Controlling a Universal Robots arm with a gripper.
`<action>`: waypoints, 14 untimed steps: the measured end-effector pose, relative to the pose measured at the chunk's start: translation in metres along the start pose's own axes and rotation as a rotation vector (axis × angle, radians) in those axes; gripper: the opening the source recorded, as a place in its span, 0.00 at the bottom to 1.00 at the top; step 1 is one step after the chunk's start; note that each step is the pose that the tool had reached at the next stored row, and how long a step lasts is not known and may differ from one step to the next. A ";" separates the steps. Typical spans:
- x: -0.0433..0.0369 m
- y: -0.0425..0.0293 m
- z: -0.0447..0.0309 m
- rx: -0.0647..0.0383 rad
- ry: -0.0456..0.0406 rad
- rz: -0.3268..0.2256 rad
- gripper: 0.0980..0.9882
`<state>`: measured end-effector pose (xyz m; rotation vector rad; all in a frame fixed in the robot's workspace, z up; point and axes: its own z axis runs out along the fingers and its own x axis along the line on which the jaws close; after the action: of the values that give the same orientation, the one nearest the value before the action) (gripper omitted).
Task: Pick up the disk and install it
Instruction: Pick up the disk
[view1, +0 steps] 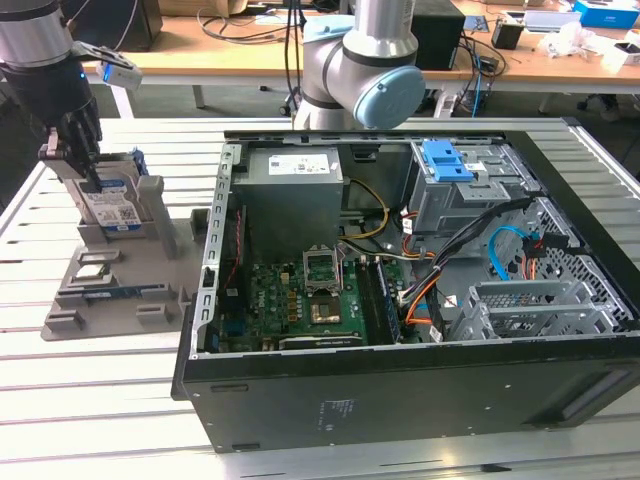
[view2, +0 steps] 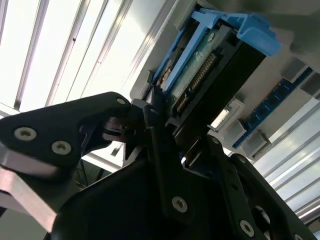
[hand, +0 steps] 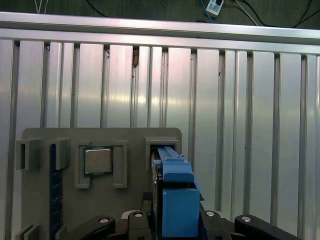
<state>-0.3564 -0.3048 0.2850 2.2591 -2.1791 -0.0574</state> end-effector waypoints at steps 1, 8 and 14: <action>0.0000 0.0000 0.0000 0.000 0.0001 0.000 0.30; -0.0002 0.0000 0.0000 0.000 0.0001 0.000 0.30; -0.0004 -0.0001 -0.0001 0.000 0.0001 0.000 0.30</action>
<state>-0.3564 -0.3044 0.2851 2.2590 -2.1790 -0.0574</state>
